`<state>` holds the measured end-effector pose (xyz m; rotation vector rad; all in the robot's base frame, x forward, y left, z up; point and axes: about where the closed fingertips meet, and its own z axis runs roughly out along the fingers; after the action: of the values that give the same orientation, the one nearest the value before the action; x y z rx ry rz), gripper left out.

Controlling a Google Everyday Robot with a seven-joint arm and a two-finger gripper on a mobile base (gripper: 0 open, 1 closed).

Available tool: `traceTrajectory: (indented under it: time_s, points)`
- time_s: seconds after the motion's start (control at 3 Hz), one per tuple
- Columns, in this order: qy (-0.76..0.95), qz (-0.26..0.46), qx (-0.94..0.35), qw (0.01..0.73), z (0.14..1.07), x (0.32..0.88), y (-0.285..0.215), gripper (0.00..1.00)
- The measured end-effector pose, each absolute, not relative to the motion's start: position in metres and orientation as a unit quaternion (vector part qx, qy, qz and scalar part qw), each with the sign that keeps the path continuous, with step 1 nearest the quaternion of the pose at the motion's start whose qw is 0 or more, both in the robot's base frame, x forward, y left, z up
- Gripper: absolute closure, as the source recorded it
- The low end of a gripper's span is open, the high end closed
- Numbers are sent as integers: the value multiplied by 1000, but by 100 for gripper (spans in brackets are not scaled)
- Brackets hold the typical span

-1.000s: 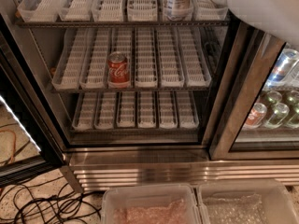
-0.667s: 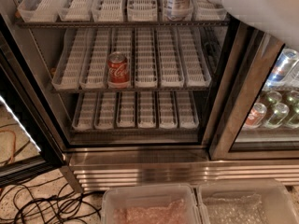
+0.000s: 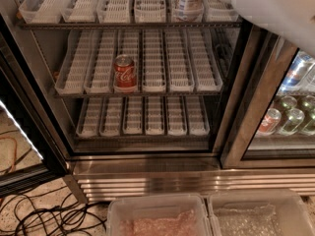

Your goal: Pick blue plastic bottle from top shelf of fridge

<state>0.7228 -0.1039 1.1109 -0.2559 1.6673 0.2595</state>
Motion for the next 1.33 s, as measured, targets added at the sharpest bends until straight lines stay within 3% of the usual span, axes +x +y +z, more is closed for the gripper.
traceTrajectory:
  time_s: [0.67, 1.0, 1.33]
  points:
    - [736, 115, -113, 657, 1111, 723, -104, 88]
    - [744, 124, -121, 646, 1116, 707, -97, 100]
    - [744, 127, -123, 644, 1117, 705, -96, 100]
